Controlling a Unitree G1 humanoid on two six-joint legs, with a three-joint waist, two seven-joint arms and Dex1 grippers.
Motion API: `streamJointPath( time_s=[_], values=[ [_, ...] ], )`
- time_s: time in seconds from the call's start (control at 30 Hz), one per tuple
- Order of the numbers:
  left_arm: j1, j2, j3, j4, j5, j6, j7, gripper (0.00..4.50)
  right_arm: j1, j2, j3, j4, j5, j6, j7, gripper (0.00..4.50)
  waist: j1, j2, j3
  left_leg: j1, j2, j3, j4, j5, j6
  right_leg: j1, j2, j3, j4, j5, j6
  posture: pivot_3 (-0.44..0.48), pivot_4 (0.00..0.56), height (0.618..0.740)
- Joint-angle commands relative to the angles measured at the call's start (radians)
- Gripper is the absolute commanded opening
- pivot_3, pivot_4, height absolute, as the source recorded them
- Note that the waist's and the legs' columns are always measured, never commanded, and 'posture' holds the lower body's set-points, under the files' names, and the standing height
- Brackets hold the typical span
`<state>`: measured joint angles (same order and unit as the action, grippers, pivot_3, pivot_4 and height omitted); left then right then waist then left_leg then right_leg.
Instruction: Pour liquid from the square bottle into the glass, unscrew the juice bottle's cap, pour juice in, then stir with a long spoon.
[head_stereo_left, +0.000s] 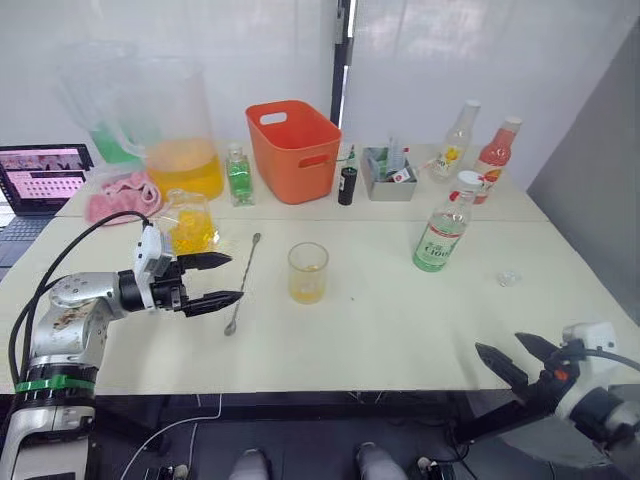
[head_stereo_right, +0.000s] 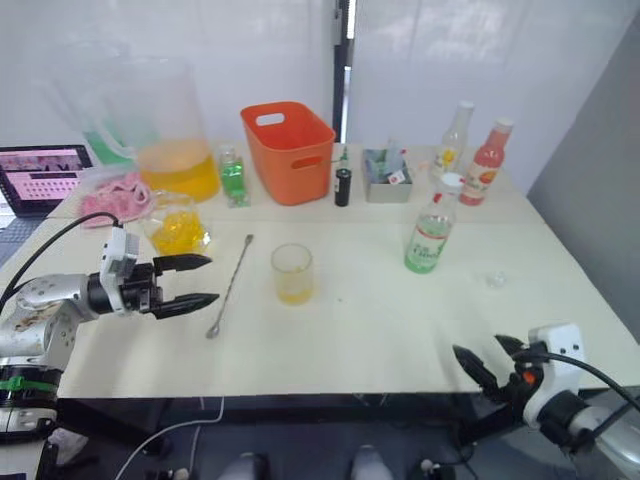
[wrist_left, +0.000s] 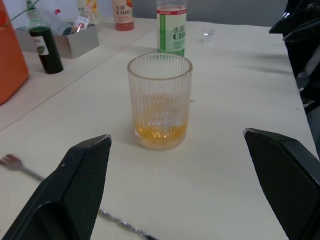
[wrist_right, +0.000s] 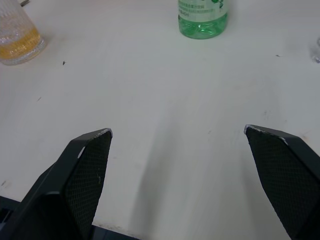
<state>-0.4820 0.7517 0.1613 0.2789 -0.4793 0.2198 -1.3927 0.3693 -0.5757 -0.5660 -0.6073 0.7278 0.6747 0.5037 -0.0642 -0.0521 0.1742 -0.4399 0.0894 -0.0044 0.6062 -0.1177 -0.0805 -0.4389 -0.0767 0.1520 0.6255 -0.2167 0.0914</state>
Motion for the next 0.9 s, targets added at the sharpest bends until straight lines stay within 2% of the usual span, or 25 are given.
streamJointPath(
  time_s=[0.03, 0.17, 0.23, 0.37, 0.5, 0.63, 0.9],
  values=[
    [-0.024, -0.004, 0.0, -0.018, -0.023, 0.003, -0.018, 4.49, -0.022, 0.014, -0.015, -0.046, -0.017, -0.053, -0.031, 4.5, -0.005, 0.0, 0.0, 0.0, 0.0, -0.001, 0.0, 0.0, 0.0, 0.0, 0.0, -0.001, 0.0, 0.0, 0.0, 0.0, 0.15, 0.722],
    [-0.018, -0.006, 0.008, -0.044, -0.032, 0.015, -0.011, 4.49, -0.092, 0.01, 0.014, -0.033, -0.045, -0.072, -0.062, 4.5, -0.007, 0.0, 0.0, 0.0, 0.0, -0.002, 0.0, 0.0, 0.0, 0.001, 0.0, -0.001, 0.0, 0.0, 0.0, 0.0, 0.15, 0.722],
    [-0.001, -0.009, 0.022, -0.077, -0.047, 0.024, 0.007, 4.49, -0.172, -0.008, 0.037, 0.007, -0.074, -0.073, -0.083, 4.5, -0.009, 0.0, 0.0, 0.0, 0.0, -0.002, 0.0, 0.0, 0.0, 0.001, 0.0, -0.002, 0.0, 0.0, 0.0, 0.0, 0.15, 0.722],
    [0.054, -0.012, 0.05, -0.171, -0.083, 0.056, 0.052, 4.49, -0.381, -0.05, 0.092, 0.123, -0.129, -0.066, -0.122, 4.5, -0.008, 0.0, 0.0, -0.001, 0.0, -0.002, 0.001, 0.0, 0.0, 0.001, 0.0, -0.001, 0.0, 0.0, 0.0, 0.0, 0.15, 0.722],
    [0.101, -0.014, 0.088, -0.256, -0.117, 0.069, 0.106, 4.49, -0.601, -0.091, 0.17, 0.28, -0.157, -0.047, -0.108, 4.5, -0.005, 0.0, 0.0, -0.001, -0.001, -0.003, 0.0, 0.005, 0.008, 0.001, 0.0, -0.002, 0.0, 0.0, 0.001, 0.0, 0.15, 0.722],
    [0.139, -0.006, 0.123, -0.318, -0.132, 0.08, 0.152, 4.49, -0.796, -0.106, 0.249, 0.434, -0.188, -0.053, -0.069, 4.5, -0.008, 0.001, 0.0, -0.002, -0.001, -0.003, 0.0, 0.005, 0.008, 0.001, 0.0, -0.001, 0.0, -0.001, 0.001, 0.0, 0.15, 0.722],
    [0.216, 0.007, 0.137, -0.399, -0.129, 0.083, 0.2, 4.49, -1.02, -0.081, 0.337, 0.699, -0.271, -0.125, -0.018, 4.5, -0.008, 0.001, 0.001, -0.002, -0.001, -0.004, -0.001, 0.005, 0.008, 0.0, 0.0, -0.001, 0.0, -0.002, 0.003, 0.0, 0.15, 0.722]
  ],
)
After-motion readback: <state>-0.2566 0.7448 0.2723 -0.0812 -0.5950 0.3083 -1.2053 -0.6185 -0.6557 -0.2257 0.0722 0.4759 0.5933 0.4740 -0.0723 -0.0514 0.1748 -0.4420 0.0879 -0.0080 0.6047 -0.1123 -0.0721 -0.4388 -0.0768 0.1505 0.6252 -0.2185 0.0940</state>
